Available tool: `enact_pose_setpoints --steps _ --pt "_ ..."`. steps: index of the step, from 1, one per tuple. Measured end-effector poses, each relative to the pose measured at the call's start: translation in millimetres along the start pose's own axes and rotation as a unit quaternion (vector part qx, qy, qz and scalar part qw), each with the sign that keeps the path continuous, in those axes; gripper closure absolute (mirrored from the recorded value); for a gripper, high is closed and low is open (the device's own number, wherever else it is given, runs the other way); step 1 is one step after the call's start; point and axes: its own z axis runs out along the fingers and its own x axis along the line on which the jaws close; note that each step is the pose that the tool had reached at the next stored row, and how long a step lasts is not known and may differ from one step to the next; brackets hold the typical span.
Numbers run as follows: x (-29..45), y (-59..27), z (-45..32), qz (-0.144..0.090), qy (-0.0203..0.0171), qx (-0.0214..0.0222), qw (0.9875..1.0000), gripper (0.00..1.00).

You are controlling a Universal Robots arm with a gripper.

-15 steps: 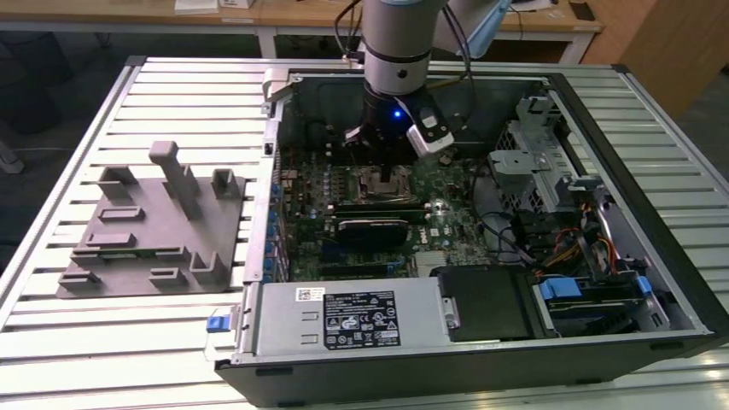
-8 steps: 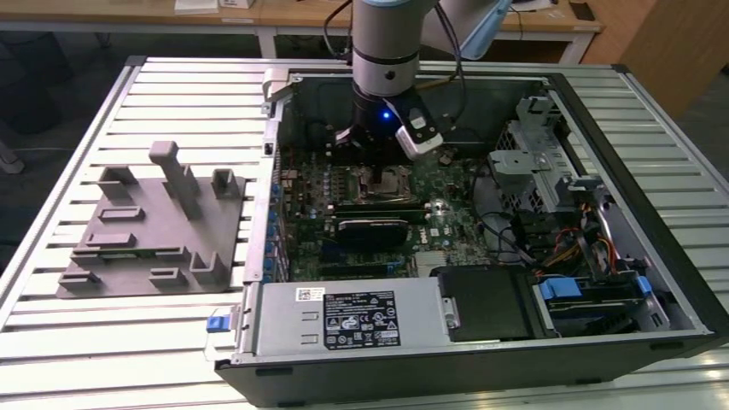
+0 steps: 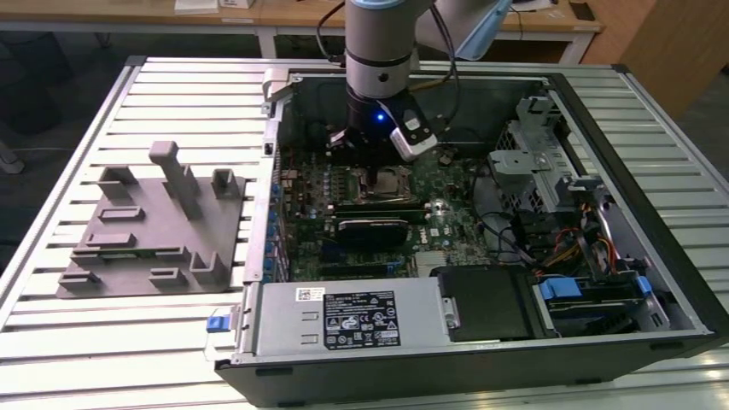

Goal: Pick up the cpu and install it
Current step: 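Close the cpu cover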

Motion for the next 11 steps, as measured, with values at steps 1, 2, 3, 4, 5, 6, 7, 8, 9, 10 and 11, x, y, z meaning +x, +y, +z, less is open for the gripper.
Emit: enact_pose_setpoints --steps 1,2,3,4,5,6,7,8,9,10,11 --pt "1.4 0.1 0.1 -0.001 -0.0001 0.0000 1.0000 0.89" --pt "2.7 0.1 0.4 -0.003 -0.0001 -0.0001 1.0000 0.89" --pt "3.9 0.2 0.8 -0.004 -0.0002 -0.0002 1.0000 0.89" --pt "4.8 0.2 1.3 -0.005 -0.0003 -0.0001 1.0000 0.89" --pt "5.5 0.1 2.0 -0.006 -0.0003 -0.0001 1.0000 0.89" --pt "6.1 0.0 2.8 -0.006 -0.0002 -0.0002 1.0000 0.89" --pt "6.6 -0.1 3.5 -0.007 -0.0002 -0.0002 1.0000 0.89" --pt "6.9 -0.2 4.2 -0.007 -0.0002 -0.0002 1.0000 0.89" --pt "7.0 -0.3 4.8 -0.008 -0.0002 -0.0002 1.0000 0.89" --pt "7.0 -0.3 5.1 -0.008 -0.0002 -0.0002 1.0000 0.89" --pt "7.1 -0.3 5.3 -0.008 -0.0002 -0.0001 1.0000 0.89"
